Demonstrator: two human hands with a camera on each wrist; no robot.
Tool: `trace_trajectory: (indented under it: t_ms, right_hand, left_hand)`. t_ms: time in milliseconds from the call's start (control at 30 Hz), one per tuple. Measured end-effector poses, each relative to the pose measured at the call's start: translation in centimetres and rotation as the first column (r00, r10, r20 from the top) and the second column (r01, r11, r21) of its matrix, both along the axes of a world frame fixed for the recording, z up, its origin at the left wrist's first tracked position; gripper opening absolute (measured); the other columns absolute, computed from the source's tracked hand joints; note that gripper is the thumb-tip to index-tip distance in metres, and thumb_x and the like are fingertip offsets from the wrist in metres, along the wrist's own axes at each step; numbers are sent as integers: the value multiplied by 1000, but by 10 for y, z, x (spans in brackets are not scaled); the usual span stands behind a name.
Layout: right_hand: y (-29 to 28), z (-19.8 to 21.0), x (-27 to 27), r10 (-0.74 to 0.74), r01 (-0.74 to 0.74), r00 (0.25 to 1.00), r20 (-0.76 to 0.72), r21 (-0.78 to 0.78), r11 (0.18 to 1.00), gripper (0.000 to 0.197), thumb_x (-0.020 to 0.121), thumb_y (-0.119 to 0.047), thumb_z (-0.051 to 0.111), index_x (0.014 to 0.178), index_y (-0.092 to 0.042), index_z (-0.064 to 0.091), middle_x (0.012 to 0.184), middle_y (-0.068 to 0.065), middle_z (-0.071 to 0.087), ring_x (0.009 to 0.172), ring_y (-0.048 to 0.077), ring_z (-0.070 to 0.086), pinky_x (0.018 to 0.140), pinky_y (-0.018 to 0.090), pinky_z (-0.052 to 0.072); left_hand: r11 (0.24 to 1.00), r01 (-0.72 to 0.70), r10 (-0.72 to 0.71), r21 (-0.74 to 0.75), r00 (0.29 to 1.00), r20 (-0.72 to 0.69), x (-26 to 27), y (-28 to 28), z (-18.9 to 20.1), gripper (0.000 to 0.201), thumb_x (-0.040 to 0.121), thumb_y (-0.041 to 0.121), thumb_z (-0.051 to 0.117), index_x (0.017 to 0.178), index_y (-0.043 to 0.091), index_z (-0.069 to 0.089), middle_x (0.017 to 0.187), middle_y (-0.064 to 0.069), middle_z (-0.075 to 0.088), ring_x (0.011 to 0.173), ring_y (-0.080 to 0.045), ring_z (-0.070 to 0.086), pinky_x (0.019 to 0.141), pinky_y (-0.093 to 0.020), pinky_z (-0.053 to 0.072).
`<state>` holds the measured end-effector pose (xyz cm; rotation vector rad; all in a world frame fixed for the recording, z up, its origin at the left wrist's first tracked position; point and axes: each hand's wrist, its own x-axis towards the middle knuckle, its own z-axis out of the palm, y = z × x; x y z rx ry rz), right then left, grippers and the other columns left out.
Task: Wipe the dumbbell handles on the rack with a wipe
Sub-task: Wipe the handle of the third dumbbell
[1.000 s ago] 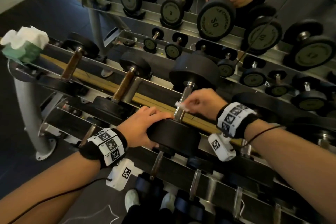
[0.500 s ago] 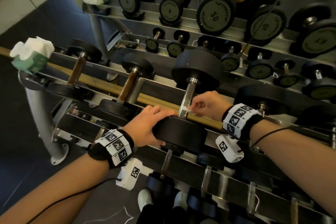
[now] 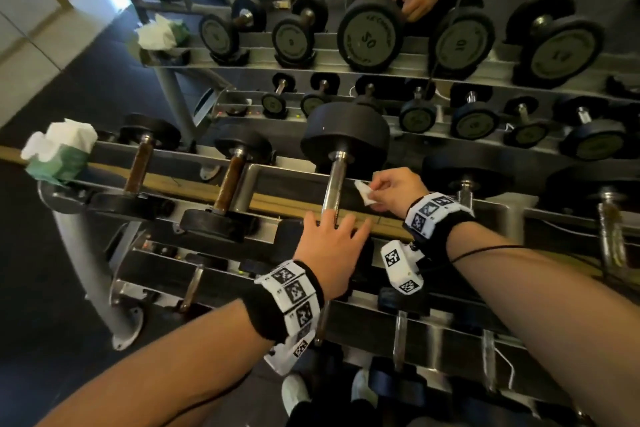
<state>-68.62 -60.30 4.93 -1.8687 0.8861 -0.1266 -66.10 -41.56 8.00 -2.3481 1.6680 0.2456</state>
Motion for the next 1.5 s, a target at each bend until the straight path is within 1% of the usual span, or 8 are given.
trace_trajectory:
  t_ms: [267, 433, 500, 733, 1000, 1167, 1333, 1500]
  right_hand:
    - [-6, 4, -23, 73, -71, 997, -14, 119, 990, 23, 81, 10, 66, 68, -9, 64, 65, 8, 60, 54, 13, 64, 46, 18, 54]
    - [-16, 2, -36, 70, -75, 997, 38, 156, 985, 19, 81, 10, 66, 72, -7, 66, 74, 16, 63, 70, 29, 67, 68, 38, 61]
    - [-18, 3, -43, 88, -95, 995, 53, 146, 985, 19, 81, 9, 67, 73, -8, 66, 74, 16, 63, 69, 29, 68, 70, 39, 61]
    - [-26, 10, -38, 133, -136, 989, 58, 57, 989, 25, 82, 5, 69, 69, -16, 66, 64, 5, 61, 65, 24, 69, 69, 35, 62]
    - [-18, 5, -2, 245, -237, 969, 44, -135, 962, 27, 79, -10, 74, 64, -31, 66, 64, -3, 65, 71, 21, 72, 76, 46, 60]
    - [3, 8, 28, 358, -326, 932, 64, -287, 901, 19, 83, -16, 71, 74, -31, 65, 66, -10, 62, 69, 10, 65, 74, 36, 58]
    - [12, 8, 44, 406, -359, 914, 9, -451, 817, 9, 87, -16, 65, 95, -19, 70, 94, -2, 66, 85, 16, 62, 82, 33, 52]
    - [18, 13, 42, 517, -506, 850, -100, -427, 750, 15, 89, -19, 66, 102, -18, 72, 109, 1, 66, 99, 16, 62, 92, 36, 51]
  left_hand:
    - [998, -23, 23, -52, 1000, -16, 8, 2, -1, 75, 59, 48, 74, 126, 29, 46, 115, 3, 50, 104, -30, 47, 80, -44, 34]
    - [998, -48, 47, -39, 999, -18, 8, 0, -2, 77, 62, 45, 74, 130, 31, 41, 119, 3, 48, 107, -30, 45, 84, -46, 36]
    - [998, -54, 53, -23, 998, -26, 8, 0, 0, 77, 65, 46, 74, 132, 33, 38, 122, 4, 47, 109, -30, 45, 88, -47, 37]
    - [999, -39, 36, -33, 994, -102, 18, 10, 5, 84, 65, 60, 71, 137, 40, 32, 129, 9, 45, 113, -27, 44, 93, -47, 40]
    - [988, -35, -1, -148, 971, -241, 44, 34, 3, 85, 56, 66, 68, 133, 48, 36, 124, 18, 48, 110, -15, 39, 95, -42, 36]
    - [965, -34, -38, -261, 963, -268, 45, 39, -3, 81, 55, 69, 61, 130, 44, 43, 117, 19, 52, 103, -13, 45, 89, -36, 38]
    - [924, -72, -70, -377, 934, -351, 52, 49, -9, 80, 57, 72, 65, 129, 40, 49, 119, 19, 54, 104, -10, 46, 95, -34, 37]
    - [911, -65, -104, -408, 920, -378, 56, 51, -12, 81, 59, 70, 69, 130, 38, 49, 119, 18, 54, 103, -10, 48, 94, -34, 37]
